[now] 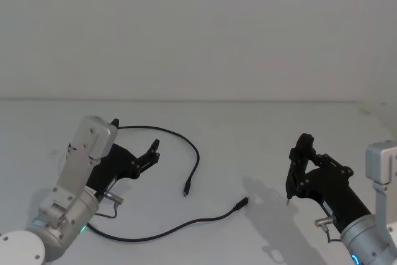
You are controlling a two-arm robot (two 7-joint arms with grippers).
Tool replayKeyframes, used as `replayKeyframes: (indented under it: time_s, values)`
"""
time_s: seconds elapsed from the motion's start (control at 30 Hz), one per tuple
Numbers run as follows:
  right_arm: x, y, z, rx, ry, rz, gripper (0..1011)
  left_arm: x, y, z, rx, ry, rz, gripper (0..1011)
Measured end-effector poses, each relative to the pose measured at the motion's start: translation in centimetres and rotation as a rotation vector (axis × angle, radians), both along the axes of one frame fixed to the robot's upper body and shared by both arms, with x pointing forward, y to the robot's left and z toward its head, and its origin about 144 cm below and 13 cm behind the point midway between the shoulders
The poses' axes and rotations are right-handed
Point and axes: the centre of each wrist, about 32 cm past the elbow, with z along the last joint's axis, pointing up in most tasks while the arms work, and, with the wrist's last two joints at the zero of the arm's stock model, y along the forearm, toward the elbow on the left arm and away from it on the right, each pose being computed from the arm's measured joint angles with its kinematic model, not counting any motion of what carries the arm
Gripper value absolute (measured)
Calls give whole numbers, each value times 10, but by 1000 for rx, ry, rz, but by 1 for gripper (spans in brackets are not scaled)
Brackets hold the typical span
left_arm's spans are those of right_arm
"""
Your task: Pick up the data cable with the one hand.
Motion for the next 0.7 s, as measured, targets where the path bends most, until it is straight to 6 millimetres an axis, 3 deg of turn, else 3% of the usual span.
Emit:
replayKeyframes:
  time_s: [0.7]
  values:
    - [0, 0, 0, 0, 0, 0, 279, 0, 0, 0, 0, 1, -1, 1001]
